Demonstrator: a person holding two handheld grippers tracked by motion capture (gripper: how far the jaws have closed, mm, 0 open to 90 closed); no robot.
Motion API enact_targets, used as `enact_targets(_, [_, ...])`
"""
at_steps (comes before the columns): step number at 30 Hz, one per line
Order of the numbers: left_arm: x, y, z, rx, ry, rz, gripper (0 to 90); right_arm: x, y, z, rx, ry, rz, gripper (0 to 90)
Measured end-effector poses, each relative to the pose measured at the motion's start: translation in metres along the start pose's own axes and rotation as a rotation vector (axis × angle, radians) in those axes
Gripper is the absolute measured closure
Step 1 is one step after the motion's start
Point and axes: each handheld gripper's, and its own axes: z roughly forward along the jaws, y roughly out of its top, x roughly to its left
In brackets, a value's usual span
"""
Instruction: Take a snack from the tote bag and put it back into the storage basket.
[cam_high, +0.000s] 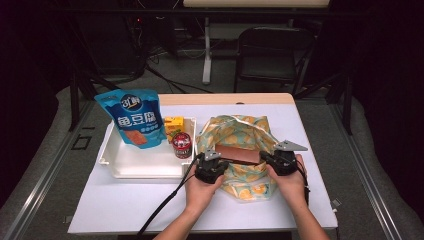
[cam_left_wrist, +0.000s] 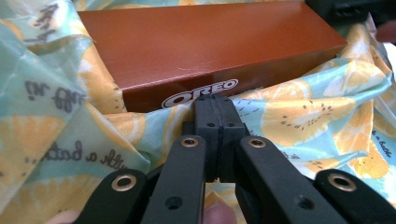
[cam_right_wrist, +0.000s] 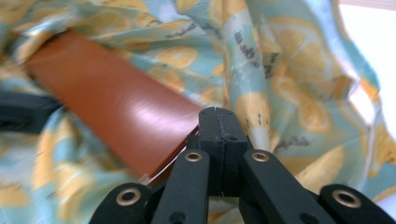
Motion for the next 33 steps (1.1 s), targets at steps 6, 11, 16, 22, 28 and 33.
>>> enact_targets(6, [0.0, 0.001, 0.002, 0.007, 0.007, 0.012, 90.0, 0.011, -0.006, -0.01, 0.0, 0.034, -0.025, 90.0])
enact_targets(11, [-0.001, 0.002, 0.005, 0.0, 0.011, 0.024, 90.0, 0.024, -0.011, -0.014, 0.001, 0.074, -0.04, 90.0])
enact_targets(16, [-0.003, 0.0, -0.001, 0.005, -0.003, 0.032, 90.0, 0.027, -0.009, -0.018, -0.021, 0.069, -0.068, 90.0])
enact_targets(22, [-0.001, -0.004, -0.002, 0.007, -0.001, 0.025, 90.0, 0.02, 0.01, -0.012, -0.058, 0.033, -0.06, 90.0])
enact_targets(28, [0.0, -0.003, -0.002, 0.007, 0.005, 0.013, 90.0, 0.011, 0.024, 0.012, -0.038, -0.042, -0.032, 90.0])
enact_targets(33, [0.003, -0.001, 0.001, -0.003, 0.017, 0.01, 90.0, 0.001, 0.02, 0.021, -0.006, 0.003, 0.025, 90.0])
